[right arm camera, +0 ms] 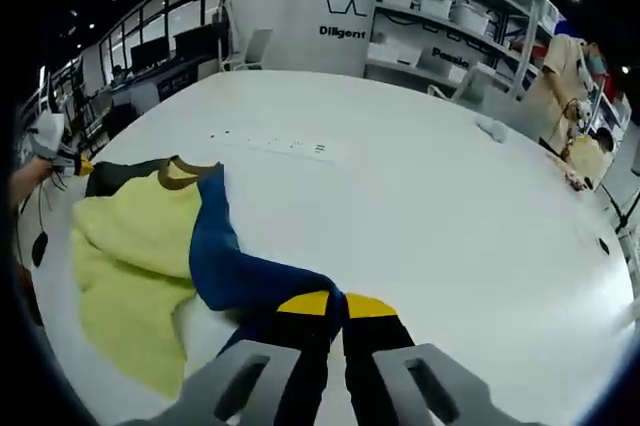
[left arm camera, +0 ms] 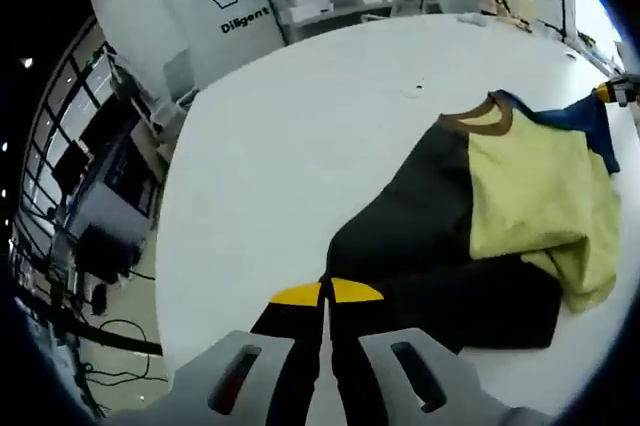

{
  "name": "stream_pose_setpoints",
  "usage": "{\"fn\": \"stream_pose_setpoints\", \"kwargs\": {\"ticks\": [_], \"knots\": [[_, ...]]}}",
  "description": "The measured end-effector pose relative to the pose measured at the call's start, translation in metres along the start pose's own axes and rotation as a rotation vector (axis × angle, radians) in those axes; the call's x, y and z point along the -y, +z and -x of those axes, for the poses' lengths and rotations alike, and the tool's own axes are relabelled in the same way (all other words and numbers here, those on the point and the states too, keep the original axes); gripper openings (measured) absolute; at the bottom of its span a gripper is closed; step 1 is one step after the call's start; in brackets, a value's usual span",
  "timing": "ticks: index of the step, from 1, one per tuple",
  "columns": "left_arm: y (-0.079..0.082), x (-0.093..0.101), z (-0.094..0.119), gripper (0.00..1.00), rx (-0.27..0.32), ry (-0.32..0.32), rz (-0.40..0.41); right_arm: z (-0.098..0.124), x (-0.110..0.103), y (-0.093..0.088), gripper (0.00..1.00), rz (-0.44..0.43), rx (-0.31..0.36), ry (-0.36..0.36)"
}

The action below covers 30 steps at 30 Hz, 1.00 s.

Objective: Fold the garment on the visible template until the final outline fits inside the template.

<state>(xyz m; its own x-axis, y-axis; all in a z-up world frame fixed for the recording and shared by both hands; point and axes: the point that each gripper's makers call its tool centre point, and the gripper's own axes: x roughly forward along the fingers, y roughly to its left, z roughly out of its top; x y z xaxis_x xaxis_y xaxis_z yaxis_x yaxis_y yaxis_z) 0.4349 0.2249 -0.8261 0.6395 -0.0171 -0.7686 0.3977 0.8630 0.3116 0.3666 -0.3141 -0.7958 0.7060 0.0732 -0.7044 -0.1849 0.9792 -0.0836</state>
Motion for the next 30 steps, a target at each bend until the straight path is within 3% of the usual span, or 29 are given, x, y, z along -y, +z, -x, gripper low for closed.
{"fn": "stream_pose_setpoints", "kwargs": {"ticks": [1,5,9,11,16,27,30], "knots": [[-0.002,-0.001,-0.006,0.0,-0.011,0.012,-0.036,-0.003,0.001,0.0,0.0,0.01,0.01,0.003],[-0.009,-0.009,-0.018,0.0,-0.029,0.021,-0.048,-0.01,0.007,-0.014,0.0,-0.038,-0.049,0.002],[-0.01,-0.025,-0.025,0.0,-0.033,0.054,-0.088,-0.014,0.013,-0.022,0.0,-0.033,-0.081,-0.019],[-0.008,-0.038,-0.026,0.0,-0.036,0.105,-0.133,-0.015,0.018,-0.017,0.0,-0.012,-0.054,-0.054],[-0.007,-0.044,-0.038,0.01,-0.044,0.074,-0.153,-0.022,0.012,-0.012,0.0,0.047,-0.062,-0.058],[-0.013,-0.056,-0.049,0.02,-0.035,0.094,-0.125,-0.032,0.018,-0.032,0.0,0.039,-0.137,-0.095],[-0.008,-0.057,-0.045,0.06,0.0,0.114,-0.051,-0.033,0.015,-0.036,0.0,0.044,-0.134,-0.099]]}}
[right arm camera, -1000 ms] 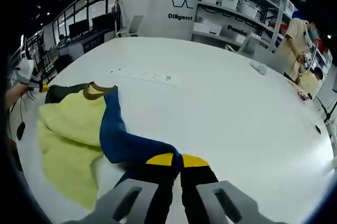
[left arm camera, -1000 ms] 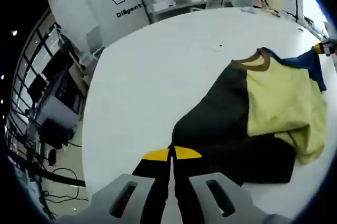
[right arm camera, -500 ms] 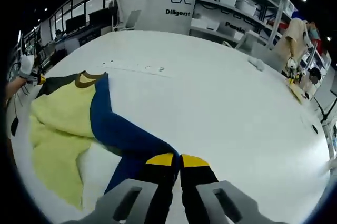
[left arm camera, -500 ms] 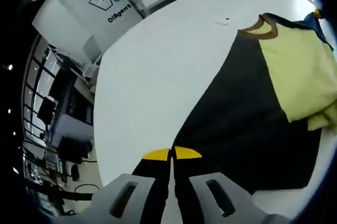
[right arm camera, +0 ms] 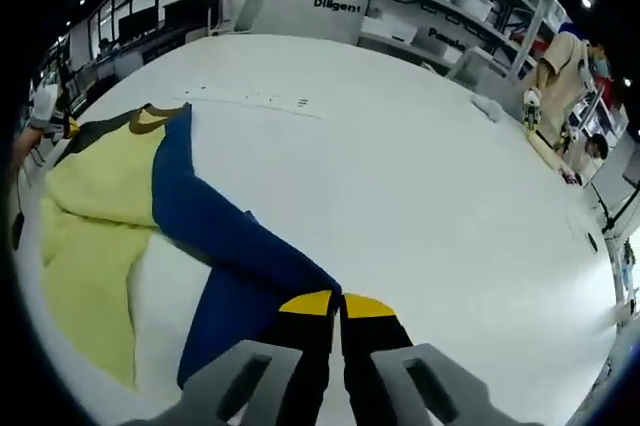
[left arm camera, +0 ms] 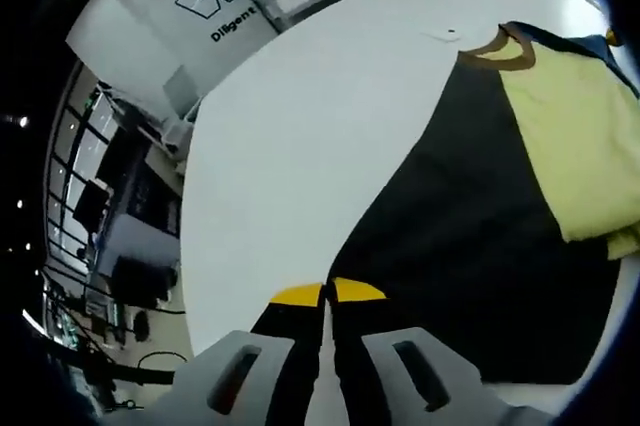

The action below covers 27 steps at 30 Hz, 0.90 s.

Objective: Fold the garment on the visible template until the final outline fits inside the template.

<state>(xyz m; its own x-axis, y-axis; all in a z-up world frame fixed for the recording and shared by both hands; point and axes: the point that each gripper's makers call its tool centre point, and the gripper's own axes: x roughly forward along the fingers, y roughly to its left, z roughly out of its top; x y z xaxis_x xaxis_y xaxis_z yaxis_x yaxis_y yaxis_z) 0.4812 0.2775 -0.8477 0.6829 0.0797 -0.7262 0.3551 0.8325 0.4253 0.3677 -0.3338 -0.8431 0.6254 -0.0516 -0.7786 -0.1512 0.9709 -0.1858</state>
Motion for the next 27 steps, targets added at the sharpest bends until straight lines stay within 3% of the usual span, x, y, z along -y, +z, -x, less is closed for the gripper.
{"fn": "stream_pose_setpoints", "kwargs": {"ticks": [5,10,12,14,17,19,25,27], "knots": [[0.002,0.006,0.011,0.24,0.034,-0.037,0.057,0.01,-0.002,0.005,0.02,-0.036,0.042,0.004],[0.004,0.007,0.023,0.39,0.077,-0.063,0.113,0.023,-0.019,0.024,0.36,-0.112,0.131,0.075],[0.006,0.012,0.03,0.48,0.103,-0.102,0.18,0.028,-0.03,0.03,0.46,-0.127,0.159,0.112],[0.016,0.015,0.036,0.57,0.177,-0.134,0.209,0.033,-0.039,0.035,0.53,-0.151,0.183,0.134],[0.027,0.01,0.051,0.6,0.267,-0.104,0.181,0.039,-0.052,0.043,0.71,-0.248,0.217,0.191],[0.033,0.015,0.06,0.68,0.324,-0.128,0.195,0.044,-0.059,0.051,0.82,-0.281,0.253,0.22],[0.026,0.029,0.079,0.77,0.316,-0.187,0.222,0.058,-0.076,0.057,0.85,-0.258,0.278,0.243],[0.029,0.044,0.09,0.78,0.352,-0.246,0.26,0.059,-0.08,0.056,0.85,-0.25,0.281,0.245]]}}
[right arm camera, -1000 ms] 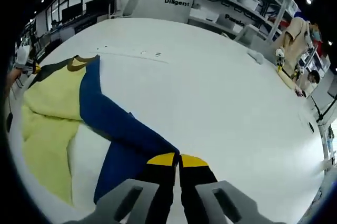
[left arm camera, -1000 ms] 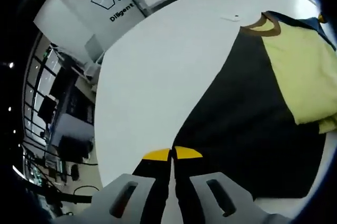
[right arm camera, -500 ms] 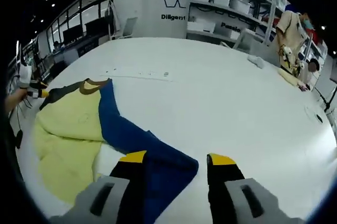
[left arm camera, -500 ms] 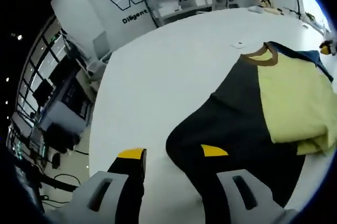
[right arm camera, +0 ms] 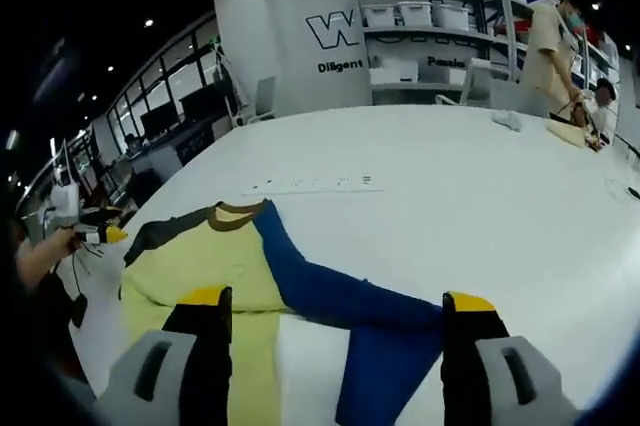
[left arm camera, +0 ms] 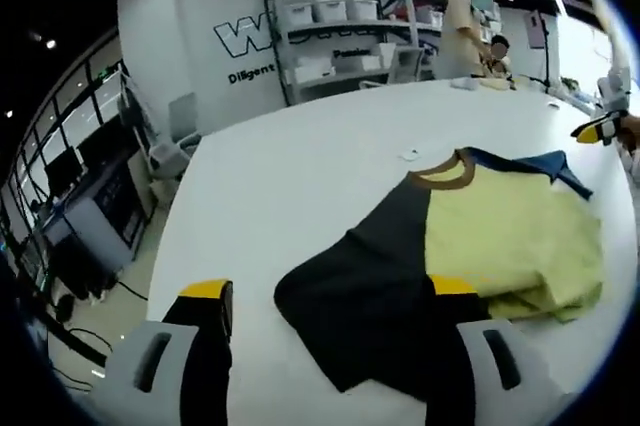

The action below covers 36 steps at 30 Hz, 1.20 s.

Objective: Fold the garment on the visible template until the final outline fits inside the template.

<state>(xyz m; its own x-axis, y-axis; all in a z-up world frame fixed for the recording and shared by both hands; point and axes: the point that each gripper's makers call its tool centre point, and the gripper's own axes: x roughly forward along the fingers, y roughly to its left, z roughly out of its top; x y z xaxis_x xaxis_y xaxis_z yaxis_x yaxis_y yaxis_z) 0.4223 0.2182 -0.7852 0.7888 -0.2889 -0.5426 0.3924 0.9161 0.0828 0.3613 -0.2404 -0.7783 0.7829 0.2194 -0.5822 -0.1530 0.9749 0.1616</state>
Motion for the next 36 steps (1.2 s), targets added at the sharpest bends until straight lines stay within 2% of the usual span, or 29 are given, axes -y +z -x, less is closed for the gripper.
{"fn": "stream_pose_setpoints", "kwargs": {"ticks": [2,9,13,16,19,26,27,28,30,33,36], "knots": [[-0.004,0.006,0.005,0.77,-0.02,-0.005,0.006,0.001,-0.009,-0.007,0.85,0.003,-0.013,0.02],[-0.012,0.04,0.02,0.73,0.014,-0.06,0.004,0.011,-0.035,-0.024,0.85,0.041,-0.03,0.073],[-0.023,0.061,0.025,0.68,-0.002,-0.104,-0.001,0.016,-0.05,-0.036,0.86,0.054,-0.043,0.109],[-0.024,0.074,0.026,0.63,0.026,-0.131,-0.023,0.018,-0.057,-0.042,0.88,0.048,-0.041,0.123],[-0.03,0.089,0.027,0.59,0.015,-0.176,-0.023,0.02,-0.067,-0.051,0.88,0.093,-0.054,0.134],[-0.043,0.119,0.02,0.46,-0.003,-0.249,-0.031,0.021,-0.086,-0.067,0.83,0.108,-0.067,0.17],[-0.043,0.121,0.019,0.43,-0.006,-0.246,-0.044,0.021,-0.088,-0.071,0.82,0.123,-0.079,0.173],[-0.042,0.123,0.016,0.4,0.007,-0.24,-0.068,0.022,-0.089,-0.081,0.8,0.169,-0.12,0.172],[-0.042,0.126,0.011,0.38,0.003,-0.243,-0.054,0.018,-0.087,-0.087,0.78,0.207,-0.126,0.166],[-0.042,0.128,0.007,0.33,0.006,-0.254,-0.012,0.017,-0.091,-0.096,0.77,0.201,-0.141,0.178],[-0.05,0.13,0.001,0.31,-0.022,-0.249,-0.007,0.015,-0.089,-0.105,0.74,0.17,-0.161,0.183]]}}
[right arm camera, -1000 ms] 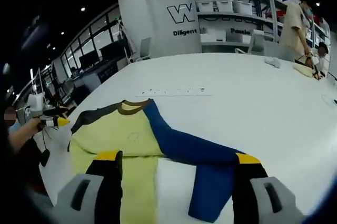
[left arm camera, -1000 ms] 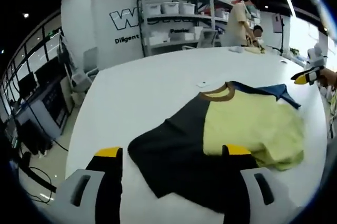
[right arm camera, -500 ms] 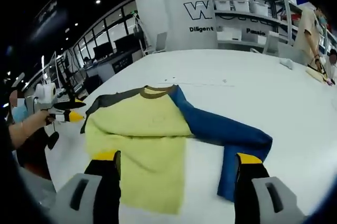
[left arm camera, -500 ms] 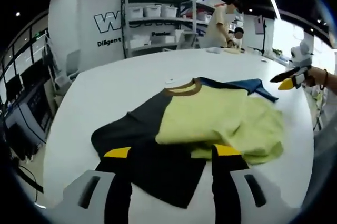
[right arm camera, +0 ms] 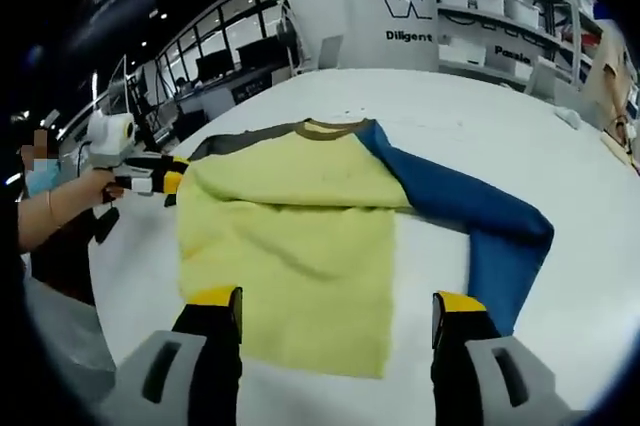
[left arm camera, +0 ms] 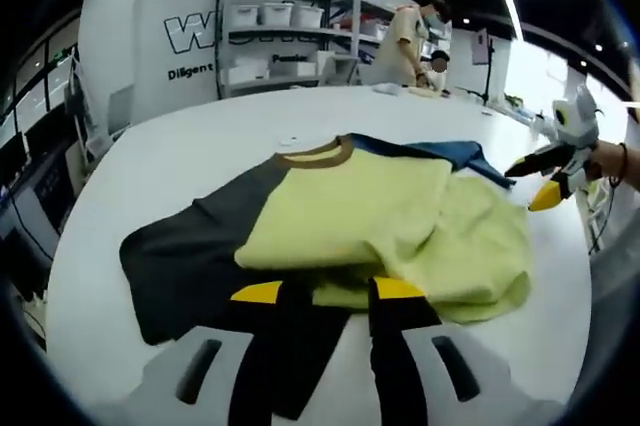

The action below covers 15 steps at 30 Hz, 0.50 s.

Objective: Fold the garment on the visible template until the final outline fits inside the template.

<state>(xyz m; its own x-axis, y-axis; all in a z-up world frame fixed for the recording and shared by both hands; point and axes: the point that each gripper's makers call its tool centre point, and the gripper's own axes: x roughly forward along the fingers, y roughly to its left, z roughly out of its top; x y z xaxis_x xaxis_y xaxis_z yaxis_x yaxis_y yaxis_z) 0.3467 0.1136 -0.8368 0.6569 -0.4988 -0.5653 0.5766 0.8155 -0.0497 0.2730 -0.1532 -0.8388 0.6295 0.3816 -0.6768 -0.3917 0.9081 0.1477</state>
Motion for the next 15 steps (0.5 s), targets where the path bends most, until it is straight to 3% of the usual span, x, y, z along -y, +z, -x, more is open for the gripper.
{"fn": "stream_pose_setpoints", "kwargs": {"ticks": [3,10,15], "knots": [[-0.009,0.002,-0.003,0.27,-0.031,-0.007,0.023,-0.004,0.005,-0.008,0.71,-0.009,-0.012,-0.019],[-0.005,0.009,-0.012,0.23,-0.011,-0.038,0.045,-0.008,0.009,-0.021,0.61,-0.053,-0.035,-0.026],[-0.007,0.007,-0.015,0.18,-0.016,-0.036,0.071,-0.006,0.005,-0.026,0.56,-0.024,-0.043,-0.045]]}}
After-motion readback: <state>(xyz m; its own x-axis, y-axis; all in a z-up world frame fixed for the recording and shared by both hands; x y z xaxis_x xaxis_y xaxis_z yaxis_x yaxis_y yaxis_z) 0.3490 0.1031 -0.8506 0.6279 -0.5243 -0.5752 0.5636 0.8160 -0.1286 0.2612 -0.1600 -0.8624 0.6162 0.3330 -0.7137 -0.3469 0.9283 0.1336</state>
